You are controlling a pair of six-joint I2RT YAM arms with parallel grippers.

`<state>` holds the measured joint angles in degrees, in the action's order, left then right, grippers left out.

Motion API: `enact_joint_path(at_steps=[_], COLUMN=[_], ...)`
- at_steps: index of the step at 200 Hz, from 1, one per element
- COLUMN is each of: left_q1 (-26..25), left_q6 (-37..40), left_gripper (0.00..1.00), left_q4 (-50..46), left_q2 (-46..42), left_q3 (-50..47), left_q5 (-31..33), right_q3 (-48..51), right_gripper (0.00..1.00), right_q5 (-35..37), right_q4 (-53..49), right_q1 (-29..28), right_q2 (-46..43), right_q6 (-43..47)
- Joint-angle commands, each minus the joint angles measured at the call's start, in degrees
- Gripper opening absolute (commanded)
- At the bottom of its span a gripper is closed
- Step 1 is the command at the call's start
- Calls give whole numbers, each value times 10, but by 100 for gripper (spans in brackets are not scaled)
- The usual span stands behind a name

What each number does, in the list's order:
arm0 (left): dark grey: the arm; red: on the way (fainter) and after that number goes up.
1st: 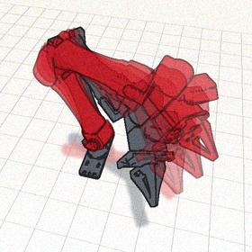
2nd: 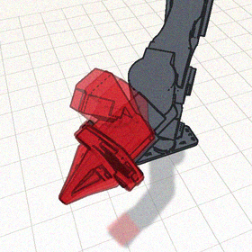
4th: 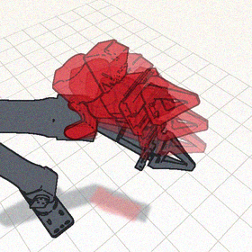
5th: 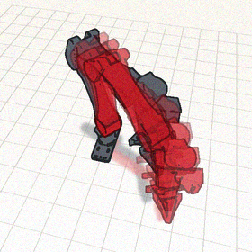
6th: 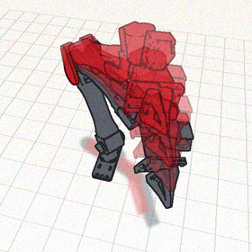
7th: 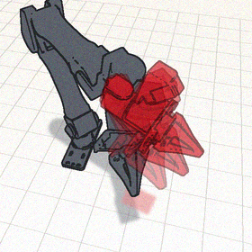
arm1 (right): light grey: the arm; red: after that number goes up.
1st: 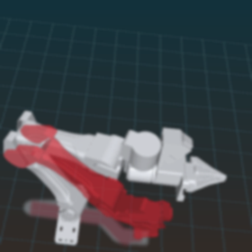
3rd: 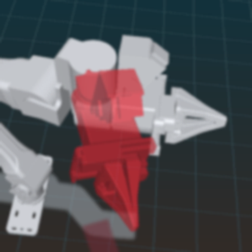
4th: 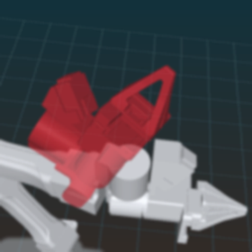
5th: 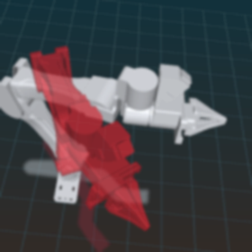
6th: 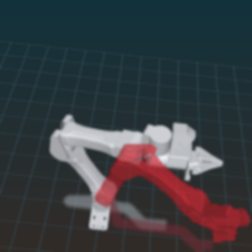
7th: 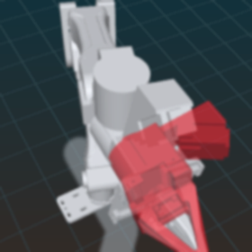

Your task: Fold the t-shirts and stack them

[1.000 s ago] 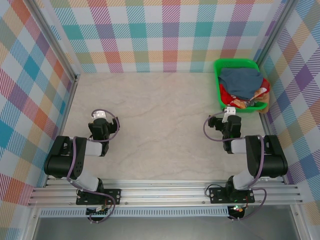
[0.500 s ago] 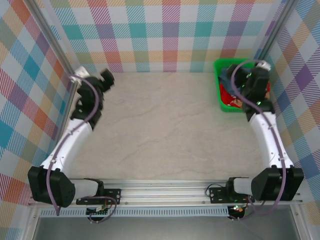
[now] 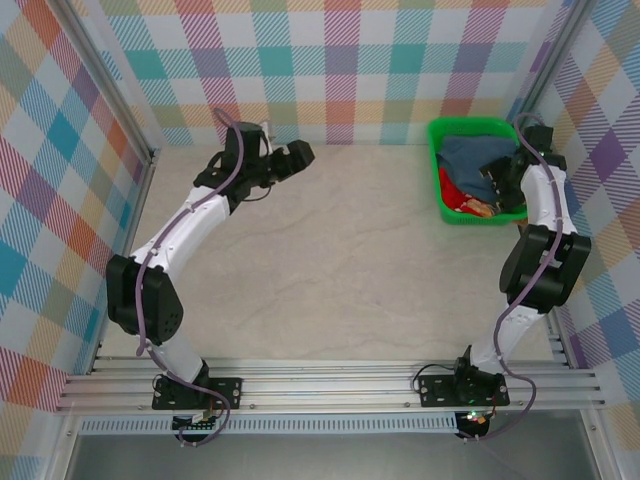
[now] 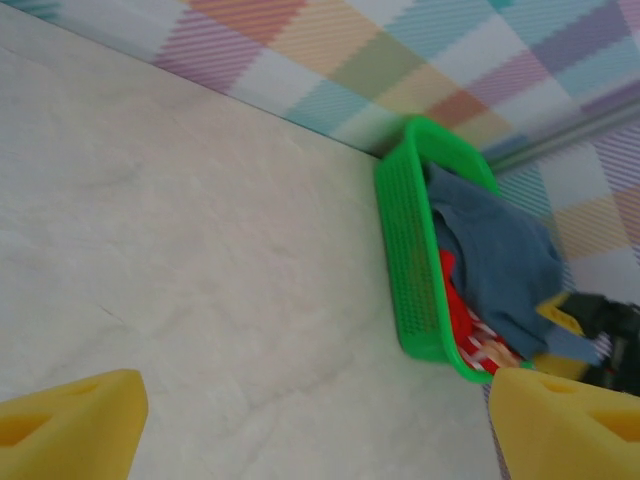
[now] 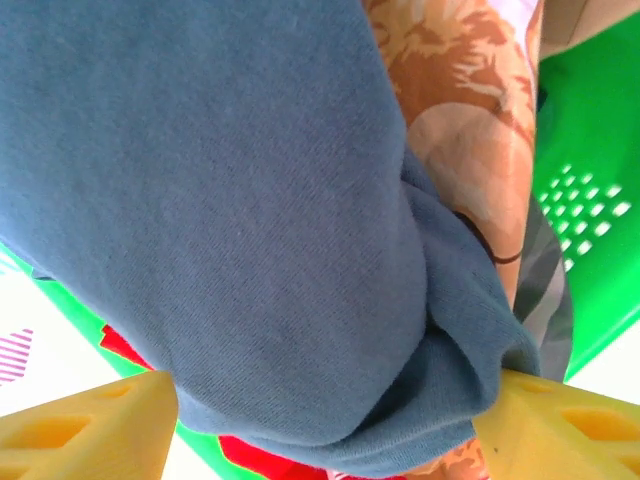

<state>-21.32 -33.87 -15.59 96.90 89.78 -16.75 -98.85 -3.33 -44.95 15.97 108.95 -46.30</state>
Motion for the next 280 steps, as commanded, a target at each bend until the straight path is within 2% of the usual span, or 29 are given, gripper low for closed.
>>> enact_joint_path(at_steps=[1,41,103,115,135,157,180,207,232,252,267,280], left_q1=[-9,-11,-11,-11,-11,-11,-11,-11,-11,-11,-11,-11], left_q6=[-2,-1,-1,-1,-3,-3,2,4,-1,-8,-14,-10], left_gripper=[88,87,83,83,81,80,79,79,80,83,83,83], left_q4=[2,-24,-27,-29,-31,-40,-69,-96,-151,-196,-214,-218], left_q2=[-28,-41,-40,-39,-39,-39,-39,-46,-61,-84,-109,-130], left_q3=[28,26,31,35,39,48,59,62,77,87,86,80], left_q5=[-48,-44,-46,-45,-39,-29,12,65,164,268,342,376], right_q3=[-31,-11,3,0,14,-4,-95,-224,-337,-403,-416,-391], right_gripper=[71,65,13,0,0,0,0,0,0,0,0,0], right_q5=[-54,-39,-46,-41,-30,-35,-51,-85,-133,-168,-188,-213], right_q4=[-4,20,50,51,97,170,208,231,234,218,200,177], right_q1=[-3,2,2,2,-6,-40,-99,-165,-221,-269,-300,-323], right_q2=[9,-1,-5,-11,-44,-84,-101,-97,-77,-62,-58,-62], right_q6=[-43,-79,-78,-72,-48,23,100,139,140,142,142,139])
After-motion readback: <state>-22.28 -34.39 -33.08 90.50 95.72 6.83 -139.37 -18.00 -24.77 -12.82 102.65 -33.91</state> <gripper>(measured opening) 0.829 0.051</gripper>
